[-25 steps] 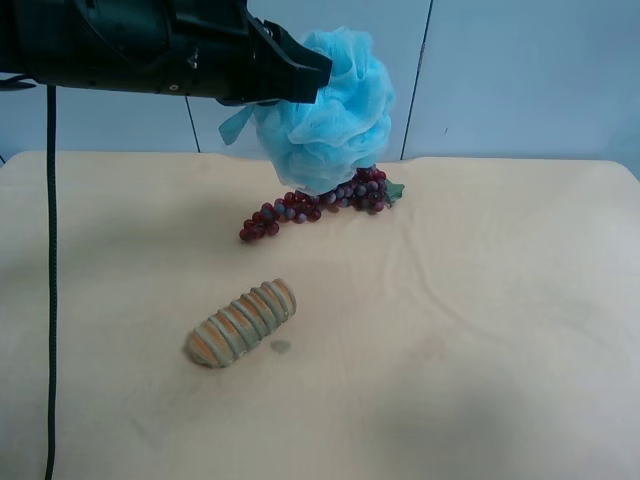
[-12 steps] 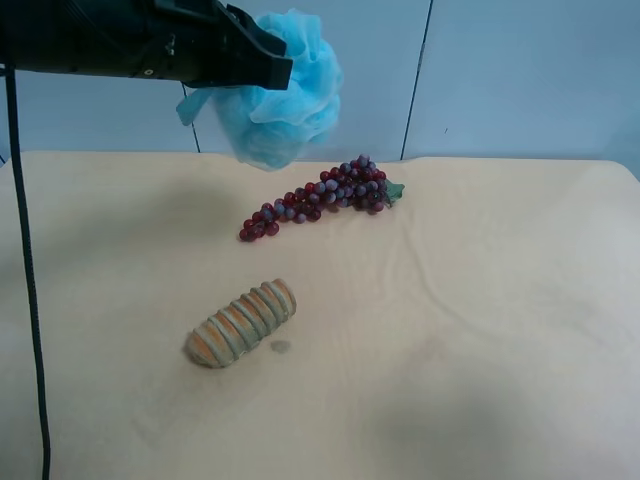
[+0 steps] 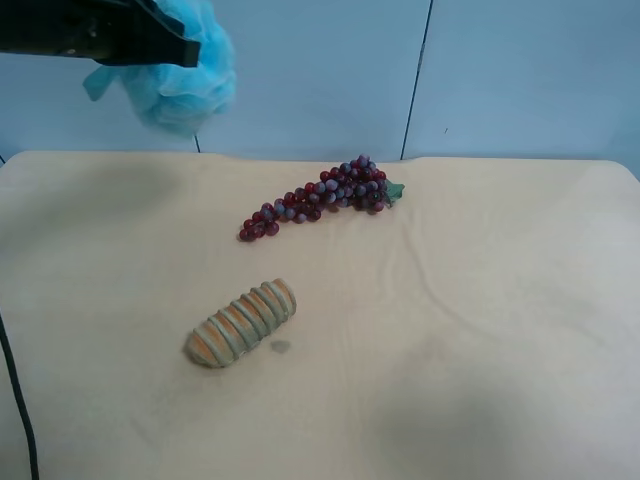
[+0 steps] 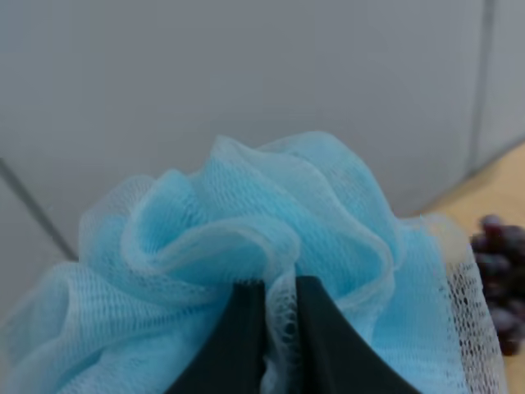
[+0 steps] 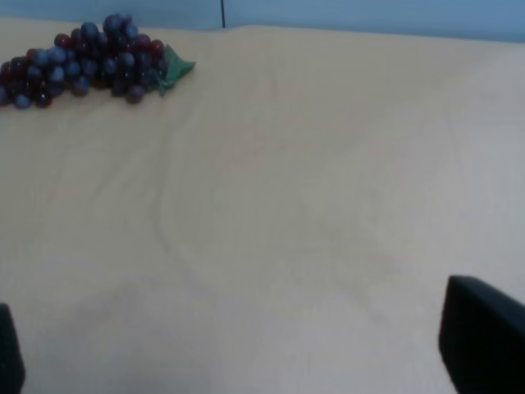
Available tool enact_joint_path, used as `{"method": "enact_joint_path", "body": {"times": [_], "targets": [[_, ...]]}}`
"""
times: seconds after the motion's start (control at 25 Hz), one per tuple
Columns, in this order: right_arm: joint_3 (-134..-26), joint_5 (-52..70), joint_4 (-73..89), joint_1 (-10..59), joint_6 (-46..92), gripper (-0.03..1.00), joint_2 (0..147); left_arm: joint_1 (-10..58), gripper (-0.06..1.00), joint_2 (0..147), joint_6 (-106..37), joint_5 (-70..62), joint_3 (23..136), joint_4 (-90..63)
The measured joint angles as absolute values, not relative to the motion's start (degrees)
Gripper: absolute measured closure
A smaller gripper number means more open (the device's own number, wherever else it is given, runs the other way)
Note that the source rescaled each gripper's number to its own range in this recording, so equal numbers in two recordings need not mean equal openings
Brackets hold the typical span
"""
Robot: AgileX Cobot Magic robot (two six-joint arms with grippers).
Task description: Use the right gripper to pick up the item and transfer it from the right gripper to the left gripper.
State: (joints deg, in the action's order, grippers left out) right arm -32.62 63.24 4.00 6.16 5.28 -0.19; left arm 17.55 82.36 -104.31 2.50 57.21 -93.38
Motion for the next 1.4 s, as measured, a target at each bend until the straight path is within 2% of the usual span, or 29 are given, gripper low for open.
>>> {"method": "enact_joint_path", "body": {"times": [0.2, 0.44, 0.96, 1.4], "targets": [[-32.6, 63.2, 4.0, 6.2, 5.3, -0.03, -0.2, 5.0, 0.94, 85.1, -103.7, -10.9, 57.2, -93.3], [-32.6, 63.2, 4.0, 6.2, 5.3, -0.03, -0.2, -3.0, 0.94, 91.7, -103.7, -21.1, 57.2, -92.7], [-32.6, 63.2, 4.0, 6.2, 5.3, -0.03, -0.2, -4.0, 0.94, 105.3, -103.7, -24.1, 57.2, -88.8], [-32.6, 63.2, 4.0, 6.2, 5.3, -0.03, -0.2, -4.0, 0.94, 106.4, -103.4, -24.4, 57.2, -88.6]]}}
